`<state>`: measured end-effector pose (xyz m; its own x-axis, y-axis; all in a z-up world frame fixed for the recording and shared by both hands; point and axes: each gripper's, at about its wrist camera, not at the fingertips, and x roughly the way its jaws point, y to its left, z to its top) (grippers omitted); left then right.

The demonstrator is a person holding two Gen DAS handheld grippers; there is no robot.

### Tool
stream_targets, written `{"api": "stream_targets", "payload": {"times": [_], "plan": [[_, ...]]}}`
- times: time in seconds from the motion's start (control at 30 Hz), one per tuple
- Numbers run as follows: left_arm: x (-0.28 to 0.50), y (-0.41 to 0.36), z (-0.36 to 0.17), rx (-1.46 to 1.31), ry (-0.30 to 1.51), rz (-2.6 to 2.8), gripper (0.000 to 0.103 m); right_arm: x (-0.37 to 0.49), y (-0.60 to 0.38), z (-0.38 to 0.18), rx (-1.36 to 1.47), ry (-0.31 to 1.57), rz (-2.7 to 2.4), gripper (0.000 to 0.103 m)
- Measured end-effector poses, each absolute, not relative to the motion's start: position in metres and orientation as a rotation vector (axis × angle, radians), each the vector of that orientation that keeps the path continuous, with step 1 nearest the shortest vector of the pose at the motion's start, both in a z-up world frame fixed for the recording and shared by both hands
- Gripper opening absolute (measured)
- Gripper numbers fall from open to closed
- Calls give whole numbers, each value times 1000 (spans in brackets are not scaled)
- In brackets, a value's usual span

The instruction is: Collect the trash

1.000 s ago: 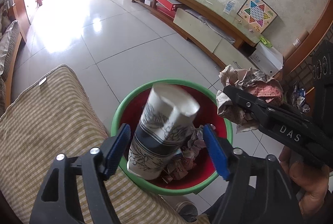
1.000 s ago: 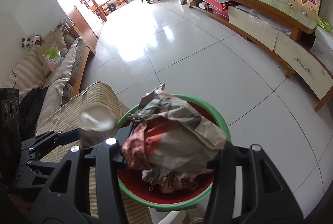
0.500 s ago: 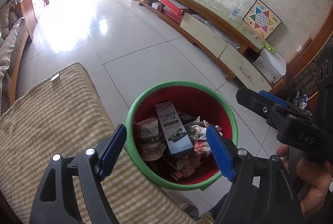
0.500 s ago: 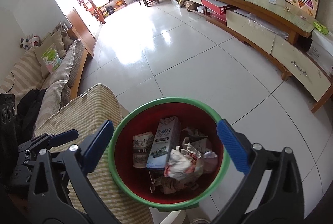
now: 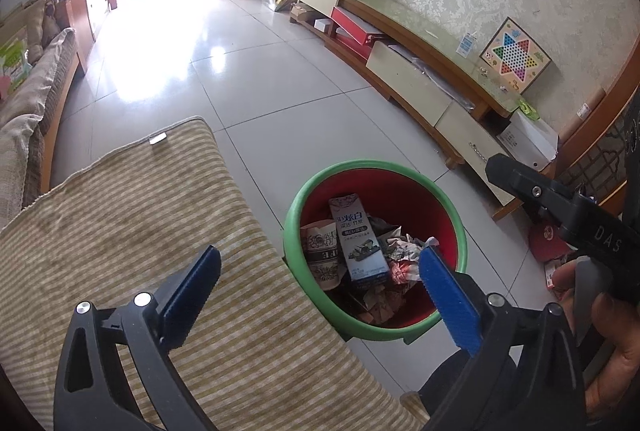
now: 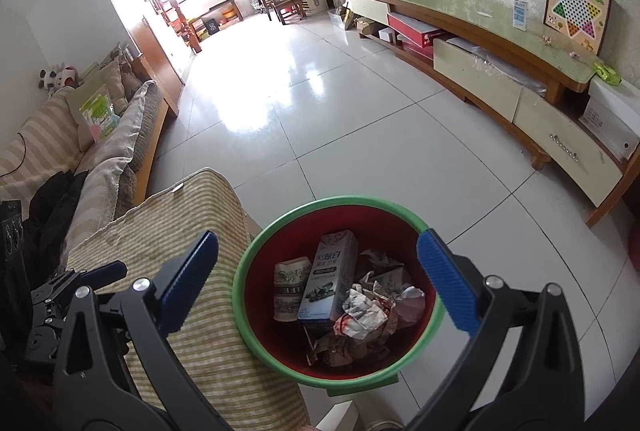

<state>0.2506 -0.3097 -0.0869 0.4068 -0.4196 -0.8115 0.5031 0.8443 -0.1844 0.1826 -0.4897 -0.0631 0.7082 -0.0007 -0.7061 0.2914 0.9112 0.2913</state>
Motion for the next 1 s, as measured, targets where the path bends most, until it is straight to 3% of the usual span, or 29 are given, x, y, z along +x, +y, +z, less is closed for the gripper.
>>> {"api": "stream_targets", "payload": {"times": [0.53, 1.0], "plan": [[166, -156, -18, 56, 785, -353, 95, 137, -347, -5, 228, 670, -17, 98], [61, -42, 2, -37, 663, -108, 95, 82, -239, 19, 79, 618, 96, 98]]}}
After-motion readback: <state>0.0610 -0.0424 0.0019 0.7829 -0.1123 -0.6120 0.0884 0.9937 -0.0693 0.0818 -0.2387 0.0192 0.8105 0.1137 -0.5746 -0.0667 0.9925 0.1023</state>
